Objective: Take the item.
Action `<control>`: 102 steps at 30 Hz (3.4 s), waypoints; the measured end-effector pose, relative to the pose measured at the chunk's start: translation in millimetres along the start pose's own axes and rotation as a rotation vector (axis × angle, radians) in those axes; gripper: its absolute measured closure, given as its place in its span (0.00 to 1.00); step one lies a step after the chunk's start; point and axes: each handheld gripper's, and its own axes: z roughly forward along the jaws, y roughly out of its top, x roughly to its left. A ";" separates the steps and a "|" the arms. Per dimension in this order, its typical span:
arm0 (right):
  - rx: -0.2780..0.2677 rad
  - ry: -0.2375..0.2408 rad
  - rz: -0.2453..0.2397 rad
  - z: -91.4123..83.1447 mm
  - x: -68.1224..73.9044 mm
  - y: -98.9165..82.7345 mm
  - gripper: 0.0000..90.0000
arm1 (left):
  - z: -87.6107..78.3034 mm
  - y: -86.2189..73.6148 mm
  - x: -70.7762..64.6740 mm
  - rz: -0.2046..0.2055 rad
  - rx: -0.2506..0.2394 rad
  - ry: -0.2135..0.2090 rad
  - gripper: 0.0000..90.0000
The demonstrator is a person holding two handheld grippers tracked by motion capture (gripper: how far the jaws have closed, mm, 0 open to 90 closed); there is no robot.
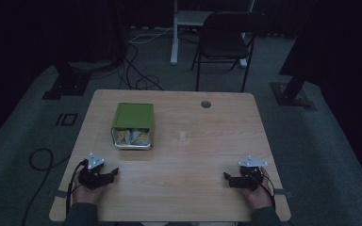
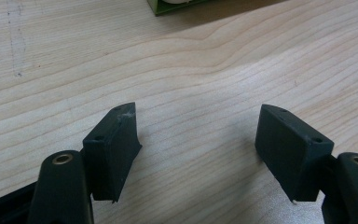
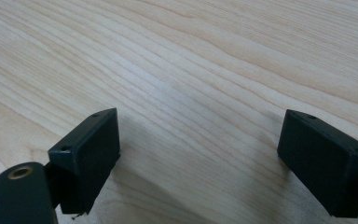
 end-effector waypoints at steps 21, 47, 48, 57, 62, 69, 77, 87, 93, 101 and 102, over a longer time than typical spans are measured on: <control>0.000 0.016 -0.015 0.1 5.9 0.0 0.14 | -11.8 9.9 -2.9 -0.048 0.004 -0.033 0.44; 0.001 0.006 -0.007 -0.5 7.1 -0.4 0.14 | -33.1 40.5 -14.3 0.021 -0.060 -0.046 0.46; 0.001 0.006 -0.006 -0.5 7.1 -0.4 0.14 | -33.2 41.6 -14.8 0.023 -0.064 -0.046 0.46; 0.000 0.005 -0.006 -0.4 7.2 -0.5 0.14 | -32.9 53.3 -22.0 0.049 -0.076 -0.067 0.48; -0.001 0.003 -0.004 -0.5 7.4 -0.5 0.14 | -30.7 58.7 -25.7 0.065 -0.078 -0.076 0.49; -0.001 0.003 -0.004 -0.5 7.4 -0.5 0.14 | -28.2 65.2 -29.9 0.076 -0.081 -0.086 0.49; 0.000 0.003 -0.004 -0.5 7.4 -0.5 0.14 | -24.3 74.2 -35.2 0.099 -0.085 -0.096 0.49; 0.000 0.002 -0.004 -0.5 7.5 -0.5 0.14 | -17.0 83.5 -38.8 0.121 -0.081 -0.102 0.49; 0.000 0.003 -0.004 -0.5 7.5 -0.5 0.14 | -8.7 90.1 -41.1 0.143 -0.081 -0.108 0.49; 0.000 0.002 -0.003 -0.5 7.5 -0.6 0.14 | -1.5 96.5 -43.1 0.150 -0.081 -0.118 0.48; 0.000 0.002 -0.003 -0.6 7.5 -0.6 0.14 | 0.0 98.8 -43.5 0.154 -0.077 -0.119 0.48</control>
